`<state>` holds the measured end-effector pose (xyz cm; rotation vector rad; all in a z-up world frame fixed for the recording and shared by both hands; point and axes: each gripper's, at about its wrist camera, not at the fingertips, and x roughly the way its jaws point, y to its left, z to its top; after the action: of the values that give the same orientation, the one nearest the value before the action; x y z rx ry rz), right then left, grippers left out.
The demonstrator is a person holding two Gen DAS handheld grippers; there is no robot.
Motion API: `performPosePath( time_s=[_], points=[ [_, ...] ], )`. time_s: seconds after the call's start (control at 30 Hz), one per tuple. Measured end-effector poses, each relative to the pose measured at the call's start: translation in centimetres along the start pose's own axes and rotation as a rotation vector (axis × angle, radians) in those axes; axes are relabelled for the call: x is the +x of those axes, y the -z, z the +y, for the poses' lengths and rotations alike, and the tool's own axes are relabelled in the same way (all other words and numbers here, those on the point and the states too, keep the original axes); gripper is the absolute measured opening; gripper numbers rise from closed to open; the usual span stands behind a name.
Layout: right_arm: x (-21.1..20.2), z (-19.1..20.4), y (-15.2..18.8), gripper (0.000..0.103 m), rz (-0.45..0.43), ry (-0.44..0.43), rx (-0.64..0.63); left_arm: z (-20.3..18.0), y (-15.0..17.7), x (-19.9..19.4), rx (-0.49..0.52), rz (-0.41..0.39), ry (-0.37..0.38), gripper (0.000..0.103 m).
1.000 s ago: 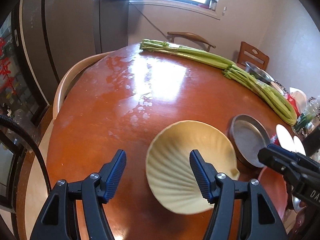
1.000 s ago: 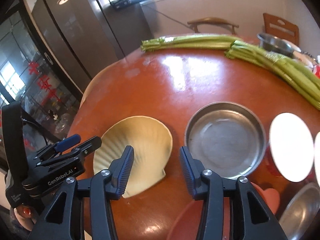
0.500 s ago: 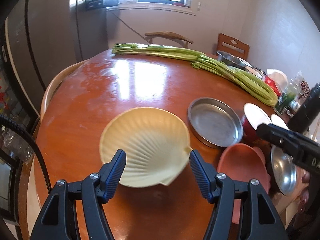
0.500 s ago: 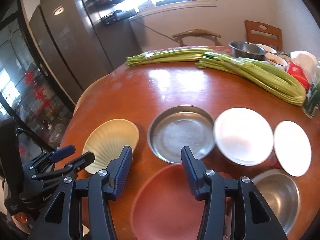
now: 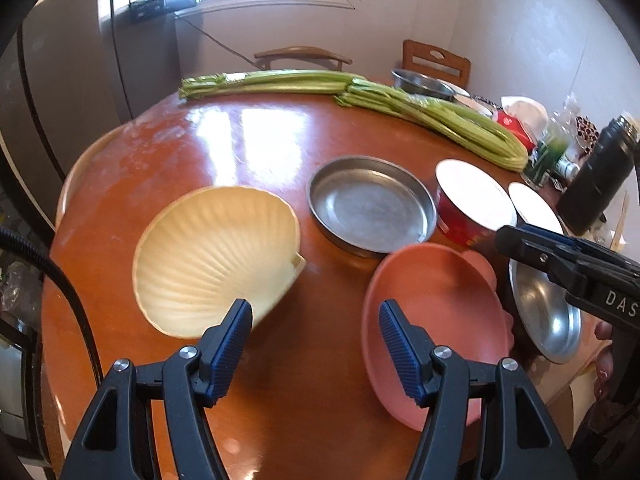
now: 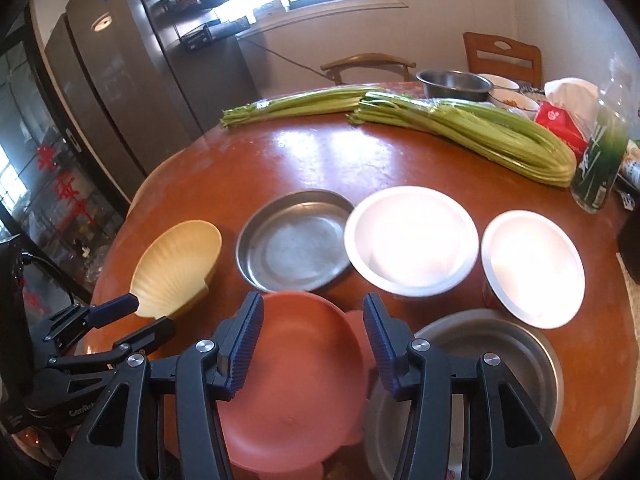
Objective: Organize plates and bowls
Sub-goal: 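Move the left gripper to the rim of the pink footed bowl, then close the left gripper on the pink bowl rim and lift it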
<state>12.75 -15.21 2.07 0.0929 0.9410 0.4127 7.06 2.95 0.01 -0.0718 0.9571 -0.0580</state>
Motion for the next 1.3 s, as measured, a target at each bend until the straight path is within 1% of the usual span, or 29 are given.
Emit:
performPosePath(
  time_s=[0.2,0.33,0.57,0.7,0.87,0.97,1.17,1.3],
  points=[
    [0.5,-0.5,0.6,0.053,0.023,-0.004,-0.006,-1.5,1.4,1.4,0.014,0.067,0.044,0.066],
    [1.1,-0.8,1.0,0.053,0.042,-0.001,-0.020,-2.4,2.3,2.4,0.023,0.103,0.052,0.066],
    [2.7,-0.9,0.9,0.053,0.081,0.060,-0.074,-3.9,3.1,3.3,0.047,0.133,0.036,0.066],
    [3.6,-0.8,0.6,0.053,0.110,0.057,-0.109,-4.6,3.4,3.9,0.077,0.159,0.021,0.066],
    [4.8,-0.6,0.1,0.053,0.147,0.073,-0.154,-4.4,3.5,4.5,0.085,0.177,-0.002,0.066],
    [5.4,-0.4,0.1,0.053,0.164,0.074,-0.169,-4.2,3.5,4.5,0.087,0.178,-0.003,0.066],
    [6.2,0.1,0.3,0.053,0.194,0.090,-0.205,-3.1,3.0,4.7,0.063,0.178,-0.021,0.067],
    [6.1,0.2,0.3,0.053,0.201,0.054,-0.195,-2.0,2.6,4.8,0.034,0.171,-0.030,0.067]
  ],
)
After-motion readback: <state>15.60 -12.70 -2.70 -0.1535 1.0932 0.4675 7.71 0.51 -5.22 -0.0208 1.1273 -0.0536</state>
